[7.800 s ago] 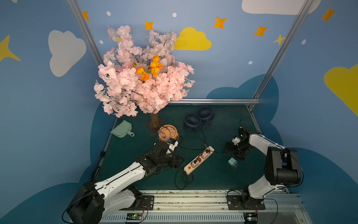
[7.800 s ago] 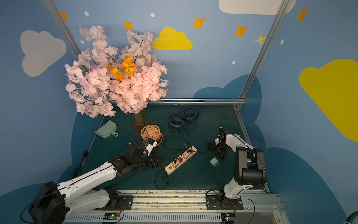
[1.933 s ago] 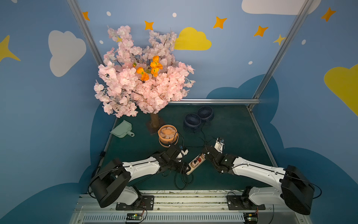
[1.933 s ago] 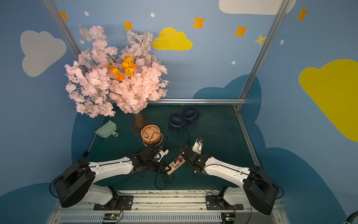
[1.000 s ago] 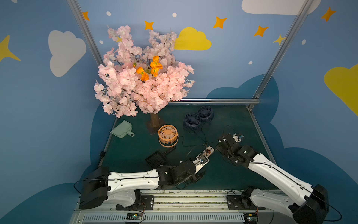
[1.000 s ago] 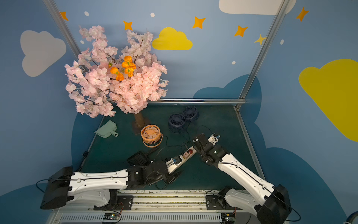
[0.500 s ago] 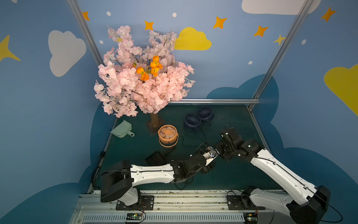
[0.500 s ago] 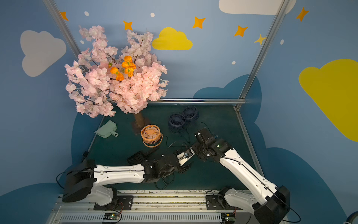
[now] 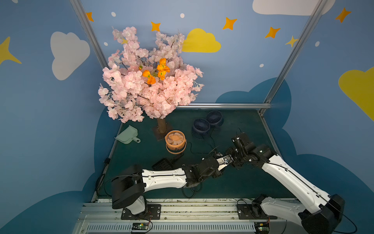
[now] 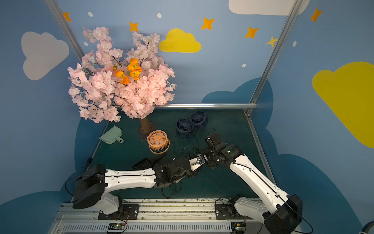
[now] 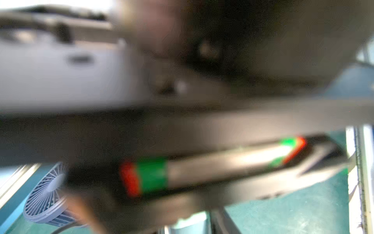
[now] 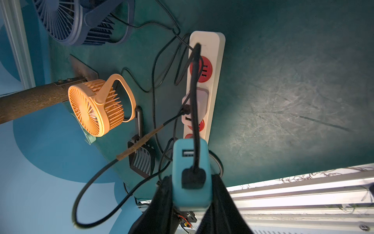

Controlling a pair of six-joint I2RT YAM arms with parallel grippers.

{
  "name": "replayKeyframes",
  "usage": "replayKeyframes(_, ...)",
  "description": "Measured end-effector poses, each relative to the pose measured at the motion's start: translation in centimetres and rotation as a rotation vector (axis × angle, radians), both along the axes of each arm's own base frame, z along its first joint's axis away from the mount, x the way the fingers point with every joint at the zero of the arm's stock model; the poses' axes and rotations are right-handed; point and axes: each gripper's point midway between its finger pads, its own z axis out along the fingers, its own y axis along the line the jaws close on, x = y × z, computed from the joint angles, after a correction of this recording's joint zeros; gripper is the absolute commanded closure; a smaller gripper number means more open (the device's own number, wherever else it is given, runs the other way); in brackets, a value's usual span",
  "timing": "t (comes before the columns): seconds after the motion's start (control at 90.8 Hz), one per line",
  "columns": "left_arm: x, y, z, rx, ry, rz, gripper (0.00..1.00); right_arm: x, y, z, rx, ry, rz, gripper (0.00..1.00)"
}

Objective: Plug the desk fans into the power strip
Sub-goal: Adjust the plug.

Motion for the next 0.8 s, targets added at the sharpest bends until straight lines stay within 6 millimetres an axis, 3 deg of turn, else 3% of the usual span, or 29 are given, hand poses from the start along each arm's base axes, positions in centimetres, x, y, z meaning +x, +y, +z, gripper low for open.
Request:
replayKeyframes(0.518, 0.2, 0.6, -0.8, 0.055, -0.014, 0.016, 0.44, -0.1, -0.1, -0.5, 0.048, 0.046, -0.004, 1.0)
replayKeyframes(0.804, 0.4, 2.1, -2.9, 0.05, 0.01, 0.053, 0.31, -0.2, -0.4, -0.8, 0.082, 0.063, -0.018, 1.0)
